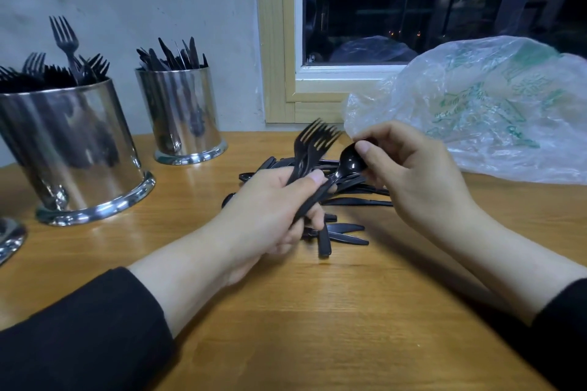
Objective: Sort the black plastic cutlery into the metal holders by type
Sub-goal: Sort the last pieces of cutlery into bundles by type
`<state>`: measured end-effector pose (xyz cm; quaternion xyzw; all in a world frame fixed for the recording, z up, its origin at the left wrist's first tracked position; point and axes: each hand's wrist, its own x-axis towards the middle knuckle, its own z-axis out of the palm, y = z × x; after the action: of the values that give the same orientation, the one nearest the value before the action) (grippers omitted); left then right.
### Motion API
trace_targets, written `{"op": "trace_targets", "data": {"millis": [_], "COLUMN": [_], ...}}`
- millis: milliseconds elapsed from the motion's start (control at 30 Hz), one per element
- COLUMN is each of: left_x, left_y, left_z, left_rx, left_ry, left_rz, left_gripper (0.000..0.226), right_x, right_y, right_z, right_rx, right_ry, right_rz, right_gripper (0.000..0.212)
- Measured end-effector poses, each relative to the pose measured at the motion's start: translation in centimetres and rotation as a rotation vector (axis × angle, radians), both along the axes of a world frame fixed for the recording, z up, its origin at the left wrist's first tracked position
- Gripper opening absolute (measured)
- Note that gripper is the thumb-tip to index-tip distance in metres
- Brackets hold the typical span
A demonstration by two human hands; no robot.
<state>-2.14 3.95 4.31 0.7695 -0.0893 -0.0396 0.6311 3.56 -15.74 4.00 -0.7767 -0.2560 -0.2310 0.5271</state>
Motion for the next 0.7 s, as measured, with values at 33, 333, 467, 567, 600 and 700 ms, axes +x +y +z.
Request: {"op": "trace_targets", "data": {"millis": [33, 333, 467, 567, 600, 700], "left_x": [0.1, 1.9, 2.6, 2.7, 2.7, 2.4], "left_y": [0.2, 6.6, 8.7, 8.3, 8.1, 7.4], "left_z": [0.2, 1.3, 0.7, 0.7, 0.7, 0.5], "left_rx": [0.015, 0.173, 0.139, 0.09, 0.092, 0.114], "left_ry": [-0.031, -0.286, -0.302, -0.28, -0.284, -0.308], "left_rz": [0.02, 0.332, 0.461, 0.478, 0.466, 0.425], "left_gripper": [0.031, 0.026, 0.027, 0.026, 0.026, 0.025], "right_x": [-0.1, -0.4, -0.4, -0.5, -0.5, -0.6], "right_y": [0.1, 2.6, 4.7, 5.6, 5.9, 6.5], "right_z": [0.1, -0.4, -1.0, -1.1, -1.2, -1.3], "right_rx": [0.022, -0.174, -0.629, -0.755, -0.783, -0.826], "right_ry": [-0.005, -0.03, -0.072, -0.052, -0.046, -0.028], "right_rz": [-0.001, -0.055, 0.03, 0.058, 0.058, 0.066], "right_gripper": [0.01, 0.016, 0.019, 0.025, 0.027, 0.029]}}
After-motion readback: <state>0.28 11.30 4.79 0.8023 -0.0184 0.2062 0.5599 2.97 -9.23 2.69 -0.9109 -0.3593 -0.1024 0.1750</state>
